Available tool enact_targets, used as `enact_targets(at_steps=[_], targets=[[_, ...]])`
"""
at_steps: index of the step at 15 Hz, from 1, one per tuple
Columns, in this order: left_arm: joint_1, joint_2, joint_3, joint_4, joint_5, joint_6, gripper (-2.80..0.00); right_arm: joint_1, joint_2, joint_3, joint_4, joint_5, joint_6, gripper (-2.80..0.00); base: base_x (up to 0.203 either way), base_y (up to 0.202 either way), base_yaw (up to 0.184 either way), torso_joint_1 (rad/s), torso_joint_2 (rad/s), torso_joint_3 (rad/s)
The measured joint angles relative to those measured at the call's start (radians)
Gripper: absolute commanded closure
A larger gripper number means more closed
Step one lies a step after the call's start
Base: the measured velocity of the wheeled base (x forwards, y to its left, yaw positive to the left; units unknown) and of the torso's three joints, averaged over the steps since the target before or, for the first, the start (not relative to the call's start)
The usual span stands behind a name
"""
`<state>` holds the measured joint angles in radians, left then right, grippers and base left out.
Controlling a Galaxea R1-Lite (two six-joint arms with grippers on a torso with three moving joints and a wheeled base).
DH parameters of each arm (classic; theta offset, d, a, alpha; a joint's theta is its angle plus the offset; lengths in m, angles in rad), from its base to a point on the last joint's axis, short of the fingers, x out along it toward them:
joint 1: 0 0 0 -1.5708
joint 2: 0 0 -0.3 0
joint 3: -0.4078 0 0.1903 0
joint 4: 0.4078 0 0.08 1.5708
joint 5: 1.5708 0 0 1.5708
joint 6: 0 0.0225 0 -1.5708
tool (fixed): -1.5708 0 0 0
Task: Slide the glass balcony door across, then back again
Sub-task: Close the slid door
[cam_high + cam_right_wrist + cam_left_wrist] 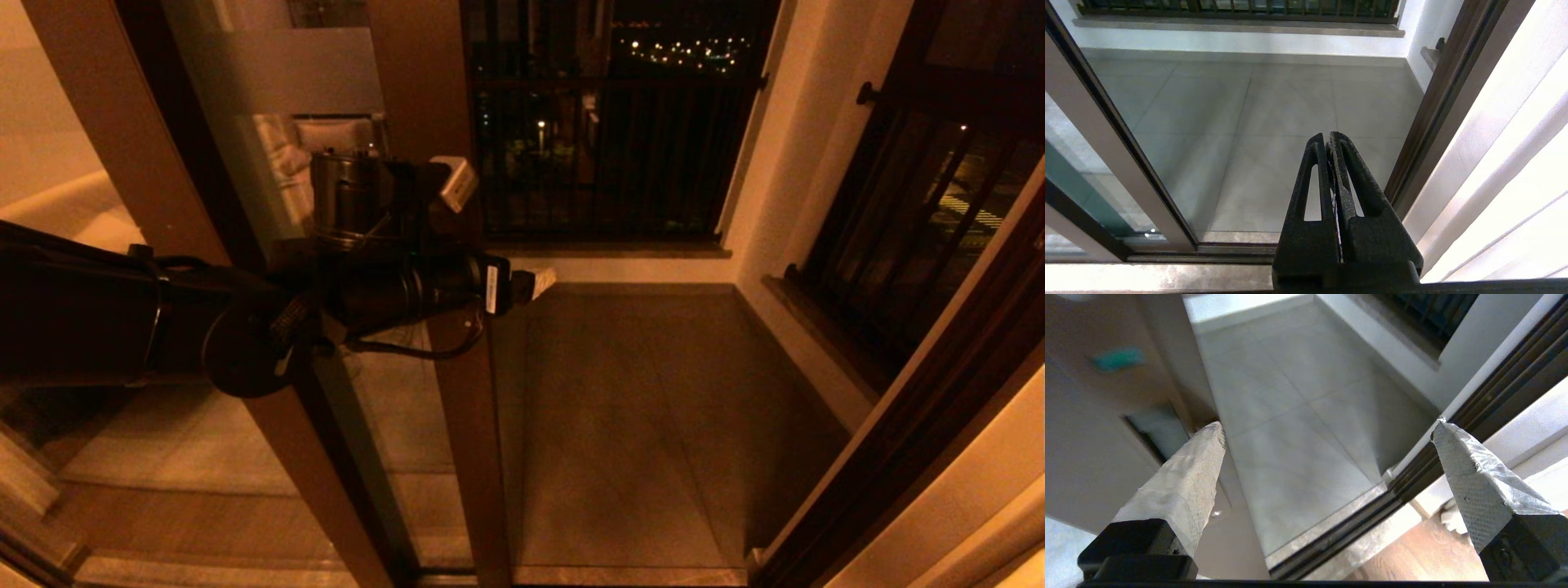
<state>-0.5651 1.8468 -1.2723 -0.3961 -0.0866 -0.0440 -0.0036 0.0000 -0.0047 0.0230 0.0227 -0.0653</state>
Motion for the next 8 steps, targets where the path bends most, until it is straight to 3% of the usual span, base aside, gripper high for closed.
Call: enact_targets(at_steps=[8], targets=[[0.027,-0.062,0.047,0.040,0.001,0.001,-2.80,0.000,0.000,0.000,0.000,0.000,0.000,0.00,0.000,0.000,0.000,0.000,0.00,0.000]])
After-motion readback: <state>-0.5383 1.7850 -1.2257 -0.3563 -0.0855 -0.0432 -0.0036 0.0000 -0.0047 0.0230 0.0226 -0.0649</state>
